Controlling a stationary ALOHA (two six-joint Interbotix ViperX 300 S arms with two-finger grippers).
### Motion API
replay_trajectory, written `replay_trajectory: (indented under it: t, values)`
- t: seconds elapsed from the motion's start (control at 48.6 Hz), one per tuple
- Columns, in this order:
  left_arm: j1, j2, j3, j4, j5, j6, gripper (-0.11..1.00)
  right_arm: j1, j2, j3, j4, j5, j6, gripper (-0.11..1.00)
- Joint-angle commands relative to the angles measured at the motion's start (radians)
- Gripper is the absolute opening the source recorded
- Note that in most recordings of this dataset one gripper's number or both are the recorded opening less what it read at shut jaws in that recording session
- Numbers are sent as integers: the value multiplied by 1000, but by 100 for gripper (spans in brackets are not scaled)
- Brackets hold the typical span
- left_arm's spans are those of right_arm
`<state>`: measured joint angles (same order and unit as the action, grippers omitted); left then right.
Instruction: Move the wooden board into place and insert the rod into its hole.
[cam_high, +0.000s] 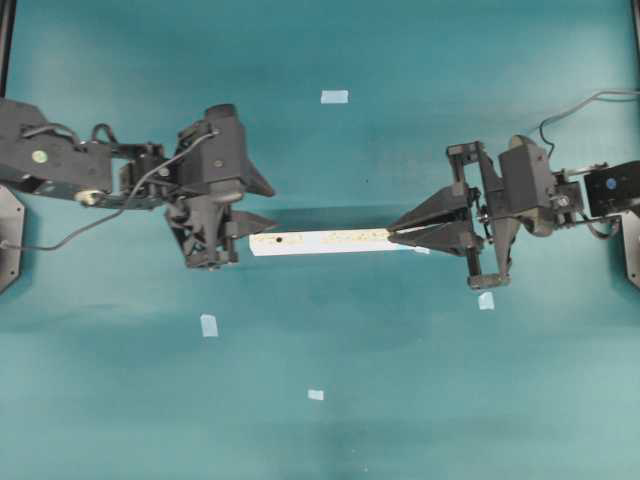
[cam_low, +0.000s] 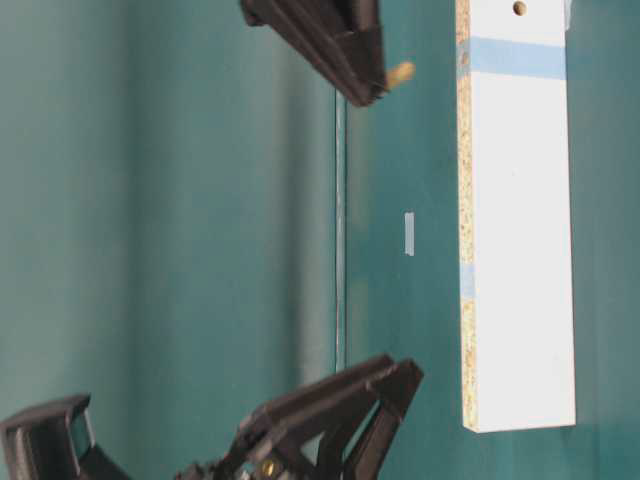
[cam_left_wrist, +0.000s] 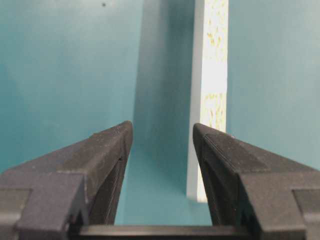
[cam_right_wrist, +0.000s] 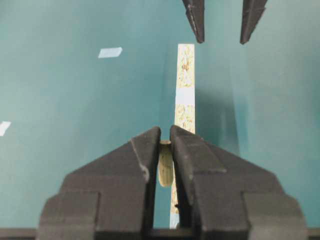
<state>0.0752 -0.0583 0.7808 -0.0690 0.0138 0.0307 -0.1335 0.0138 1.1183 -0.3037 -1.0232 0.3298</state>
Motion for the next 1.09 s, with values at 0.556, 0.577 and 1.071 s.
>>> replay_trajectory:
  t: [0.556,0.577,1.071]
  values:
    - [-58,169,-192,3,-5,14,85,-12,25,14,40,-48,-51,11]
    - [-58,172,-195,3,-5,14,86,-12,25,15,40,-46,-51,11]
    - [-60,252,-202,3,3,14,85,-14,49,20,40,-46,-54,11]
